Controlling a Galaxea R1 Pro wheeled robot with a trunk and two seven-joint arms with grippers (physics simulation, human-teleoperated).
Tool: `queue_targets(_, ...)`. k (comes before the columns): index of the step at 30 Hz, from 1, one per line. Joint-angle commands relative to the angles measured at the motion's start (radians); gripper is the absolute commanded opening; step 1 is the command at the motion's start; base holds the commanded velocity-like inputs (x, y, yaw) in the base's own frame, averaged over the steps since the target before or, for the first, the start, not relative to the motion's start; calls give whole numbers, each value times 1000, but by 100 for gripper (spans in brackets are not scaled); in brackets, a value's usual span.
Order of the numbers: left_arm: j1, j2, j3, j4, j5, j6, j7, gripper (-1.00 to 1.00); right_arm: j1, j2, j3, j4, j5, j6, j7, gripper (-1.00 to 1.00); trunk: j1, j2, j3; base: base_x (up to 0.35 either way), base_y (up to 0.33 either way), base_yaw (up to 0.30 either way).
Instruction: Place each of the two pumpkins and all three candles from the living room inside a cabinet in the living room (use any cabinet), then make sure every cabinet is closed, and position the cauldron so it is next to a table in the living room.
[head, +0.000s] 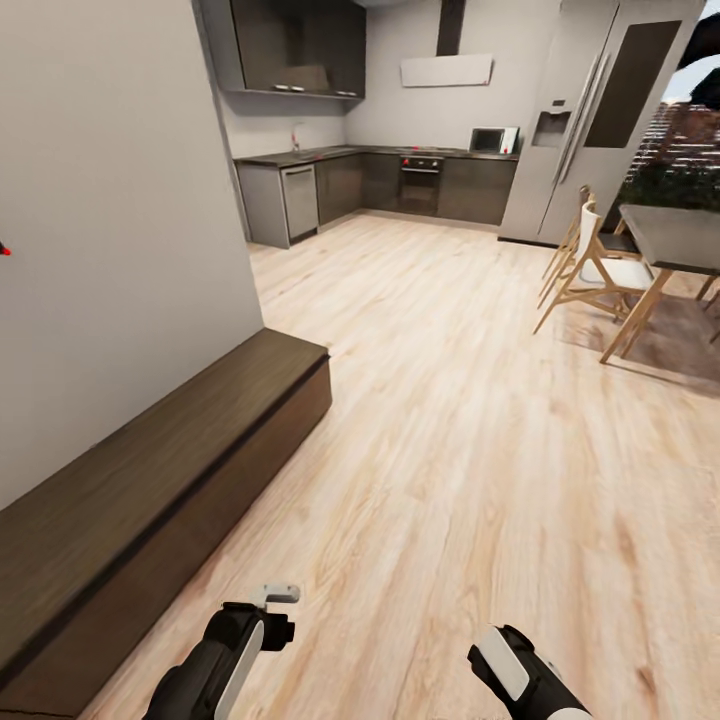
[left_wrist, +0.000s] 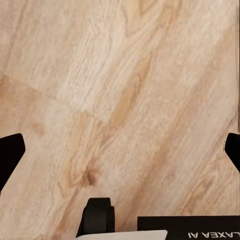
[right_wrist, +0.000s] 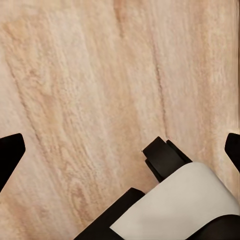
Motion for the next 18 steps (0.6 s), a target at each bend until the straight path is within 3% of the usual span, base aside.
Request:
queue_targets(1,0,0,0,0,0,0,0,100,0,0,0,0,0,0,0,100,0,0,0,1,0,-285)
queue_targets(9,0,0,0,0,0,-4,1,100,0,0,0,0,0,0,0,100,0,0,4,41,0,-285)
queue_targets(18,0,0,-3,0,0,-23,0,100,0,0,0,0,0,0,0,100,0,0,9,283,0,-285)
